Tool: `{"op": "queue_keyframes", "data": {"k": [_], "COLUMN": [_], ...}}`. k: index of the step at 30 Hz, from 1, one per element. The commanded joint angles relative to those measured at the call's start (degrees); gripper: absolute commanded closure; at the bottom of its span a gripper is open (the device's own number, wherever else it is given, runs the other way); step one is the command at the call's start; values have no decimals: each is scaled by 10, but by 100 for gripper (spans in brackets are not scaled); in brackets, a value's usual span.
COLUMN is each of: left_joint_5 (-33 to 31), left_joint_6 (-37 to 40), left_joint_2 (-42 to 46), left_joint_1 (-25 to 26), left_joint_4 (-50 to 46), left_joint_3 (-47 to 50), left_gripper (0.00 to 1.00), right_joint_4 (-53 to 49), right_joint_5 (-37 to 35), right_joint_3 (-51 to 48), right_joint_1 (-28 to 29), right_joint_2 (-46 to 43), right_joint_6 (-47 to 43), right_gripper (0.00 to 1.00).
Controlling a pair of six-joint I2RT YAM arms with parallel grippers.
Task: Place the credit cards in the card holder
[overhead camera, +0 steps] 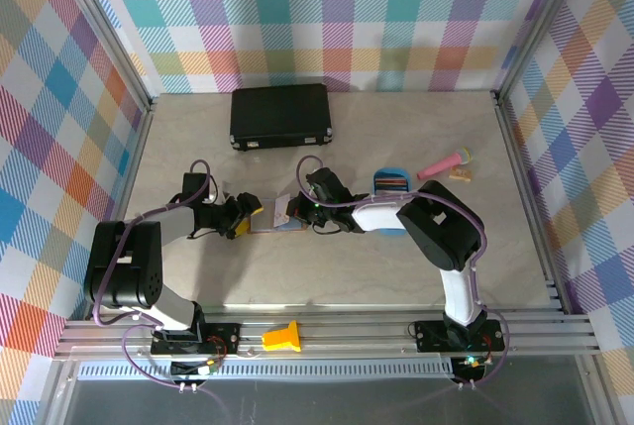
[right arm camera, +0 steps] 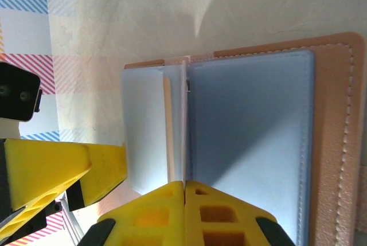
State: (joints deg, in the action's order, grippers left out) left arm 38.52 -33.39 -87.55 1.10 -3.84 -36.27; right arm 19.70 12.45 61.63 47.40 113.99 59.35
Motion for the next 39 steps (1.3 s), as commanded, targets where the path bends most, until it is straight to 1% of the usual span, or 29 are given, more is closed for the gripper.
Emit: {"op": "queue_keyframes", "data": {"k": [1, 12, 22, 39], "left_joint_5": [-6, -5, -5, -6], "left_joint_6": [8, 7, 7, 7], "left_joint_2": [-14, -16, -23, -29], "left_joint_1": [7, 8, 10, 12], "left_joint_4": [0, -2, -1, -5], "left_joint_3": [1, -1, -2, -6], "left_gripper": [27, 27, 27, 27], "right_joint_4": [11, 0, -33, -52], "right_joint_5": [13, 21, 23, 42], "right_joint_3": [15, 21, 30, 46], "right_joint_1": [8, 8, 11, 15], "right_joint_2": [16, 28, 29, 45], "right_joint_6": [7, 20, 9, 13], "right_gripper": [100, 100, 100, 100]}}
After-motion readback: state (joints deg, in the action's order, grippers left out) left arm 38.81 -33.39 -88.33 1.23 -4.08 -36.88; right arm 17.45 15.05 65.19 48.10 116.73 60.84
